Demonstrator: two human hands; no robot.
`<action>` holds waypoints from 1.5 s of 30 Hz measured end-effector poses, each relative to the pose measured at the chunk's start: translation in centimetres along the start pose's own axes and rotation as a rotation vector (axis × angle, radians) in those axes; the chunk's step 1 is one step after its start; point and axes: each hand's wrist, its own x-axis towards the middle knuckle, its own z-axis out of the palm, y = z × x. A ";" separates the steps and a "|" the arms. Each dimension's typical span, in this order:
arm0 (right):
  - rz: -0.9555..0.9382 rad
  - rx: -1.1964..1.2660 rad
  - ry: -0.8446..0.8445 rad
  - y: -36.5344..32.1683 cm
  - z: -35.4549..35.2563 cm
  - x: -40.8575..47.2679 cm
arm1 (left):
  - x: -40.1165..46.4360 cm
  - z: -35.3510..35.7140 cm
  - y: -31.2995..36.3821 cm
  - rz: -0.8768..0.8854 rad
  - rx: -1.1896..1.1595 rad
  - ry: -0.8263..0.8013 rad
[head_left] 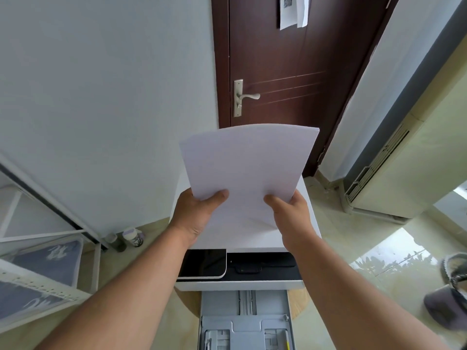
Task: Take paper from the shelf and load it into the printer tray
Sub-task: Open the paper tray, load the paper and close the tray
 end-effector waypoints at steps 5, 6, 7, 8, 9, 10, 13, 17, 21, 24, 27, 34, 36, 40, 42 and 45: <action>0.006 -0.011 0.000 0.5 0.1 0.3 | 0.1 -0.3 -0.2 -0.012 0.021 0.011; 0.008 -0.013 -0.006 0.6 0.2 0.4 | 0.2 -0.4 -0.3 -0.022 0.025 0.009; 0.017 -0.019 -0.015 0.8 0.2 0.5 | 0.2 -0.5 -0.5 -0.034 0.032 0.006; 0.029 -0.027 -0.028 0.9 0.2 0.6 | 0.3 -0.5 -0.7 -0.045 0.037 0.005; 0.046 -0.042 -0.043 1.0 0.2 0.8 | 0.3 -0.5 -0.9 -0.050 0.043 0.007; 0.063 -0.062 -0.055 1.2 0.2 0.8 | 0.4 -0.4 -1.1 -0.051 0.049 0.013; 0.078 -0.109 -0.050 1.5 0.1 0.7 | 0.3 0.0 -1.1 -0.054 0.067 0.029; 0.023 -0.157 -0.061 1.1 -0.7 -0.5 | -0.5 -0.3 -0.1 -0.038 0.075 0.018; -0.004 -0.211 -0.100 1.0 -2.3 -3.5 | -2.9 -1.3 1.0 -0.029 0.103 -0.035; 0.017 -0.262 -0.131 1.6 -3.7 -6.8 | -6.0 -2.6 1.0 -0.037 0.119 -0.094; 0.041 -0.298 -0.168 2.6 -5.1 -10.7 | -9.6 -3.9 -0.2 -0.070 0.122 -0.135; 0.111 -0.315 -0.109 7.8 -6.0 -19.8 | -17.7 -6.4 -5.2 -0.177 0.085 -0.207; 0.127 -0.336 -0.090 9.7 -6.2 -21.8 | -19.8 -6.9 -6.9 -0.233 0.098 -0.227; 0.224 -0.359 -0.039 13.2 -7.0 -25.0 | -23.3 -7.3 -10.1 -0.379 0.104 -0.233; 0.267 -0.387 -0.032 14.9 -7.3 -25.8 | -24.7 -7.2 -11.4 -0.456 0.097 -0.234; 0.333 -0.446 -0.005 17.1 -7.8 -26.6 | -26.4 -6.8 -13.3 -0.542 0.113 -0.246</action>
